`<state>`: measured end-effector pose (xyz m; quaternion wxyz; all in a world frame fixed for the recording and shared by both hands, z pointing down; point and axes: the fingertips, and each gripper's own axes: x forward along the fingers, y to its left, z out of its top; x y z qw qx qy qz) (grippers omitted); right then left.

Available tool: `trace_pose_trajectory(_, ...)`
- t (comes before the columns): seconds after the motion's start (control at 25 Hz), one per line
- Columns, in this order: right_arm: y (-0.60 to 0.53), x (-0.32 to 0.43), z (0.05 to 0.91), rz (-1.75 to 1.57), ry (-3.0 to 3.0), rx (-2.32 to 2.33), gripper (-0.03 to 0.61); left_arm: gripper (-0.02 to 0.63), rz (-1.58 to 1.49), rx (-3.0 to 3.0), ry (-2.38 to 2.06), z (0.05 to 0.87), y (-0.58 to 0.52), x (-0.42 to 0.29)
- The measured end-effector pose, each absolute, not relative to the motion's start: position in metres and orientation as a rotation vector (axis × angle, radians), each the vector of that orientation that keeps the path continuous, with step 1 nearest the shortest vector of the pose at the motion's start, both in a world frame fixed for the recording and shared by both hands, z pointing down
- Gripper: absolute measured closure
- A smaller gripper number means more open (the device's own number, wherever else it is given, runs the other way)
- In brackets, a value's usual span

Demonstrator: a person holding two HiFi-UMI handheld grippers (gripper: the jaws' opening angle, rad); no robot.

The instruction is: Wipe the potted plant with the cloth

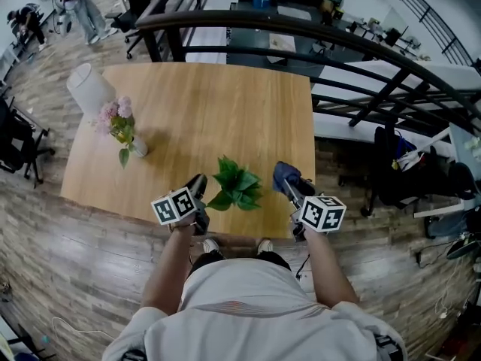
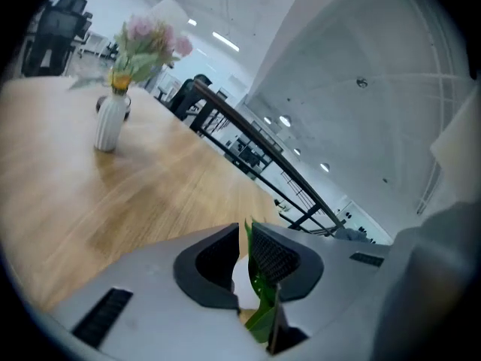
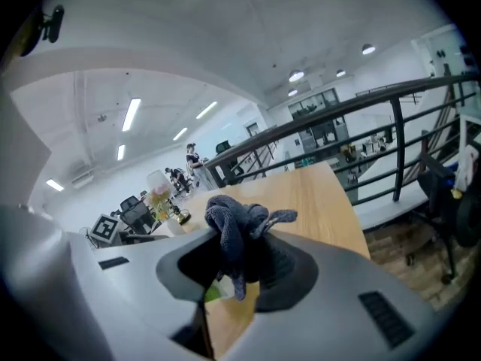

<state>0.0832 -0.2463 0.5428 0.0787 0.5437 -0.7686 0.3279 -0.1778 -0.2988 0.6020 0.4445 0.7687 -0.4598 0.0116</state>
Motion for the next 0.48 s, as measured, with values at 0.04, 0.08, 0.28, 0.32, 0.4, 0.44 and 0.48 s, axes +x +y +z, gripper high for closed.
trace_pose_trajectory(0.04, -0.249, 0.085, 0.528, 0.916, -2.315, 1.657, 0.42, 0.56, 0.025, 1.951, -1.178, 0.585, -0.301, -0.184)
trace_pose_trajectory(0.08, -0.252, 0.087, 0.513, 0.843, -2.326, 1.688, 0.42, 0.56, 0.023, 2.006, -1.21, 0.567, -0.302, -0.187)
trace_pose_trajectory(0.28, -0.261, 0.091, 0.436, 0.507, -2.4, 1.808, 0.42, 0.569, 0.013, 2.32, -1.341, 0.463, -0.299, -0.19)
trace_pose_trajectory(0.32, -0.261, 0.09, 0.421, 0.451, -2.417, 1.826, 0.42, 0.572, 0.0, 2.374, -1.361, 0.442, -0.296, -0.188)
trace_pose_trajectory(0.4, -0.26, 0.09, 0.392, 0.349, -2.452, 1.855, 0.42, 0.58, -0.029, 2.466, -1.401, 0.405, -0.29, -0.184)
trace_pose_trajectory(0.44, -0.258, 0.089, 0.379, 0.303, -2.47, 1.868, 0.422, 0.586, -0.038, 2.5, -1.419, 0.39, -0.288, -0.181)
trace_pose_trajectory(0.48, -0.255, 0.088, 0.366, 0.26, -2.486, 1.878, 0.422, 0.59, -0.045, 2.524, -1.432, 0.378, -0.286, -0.177)
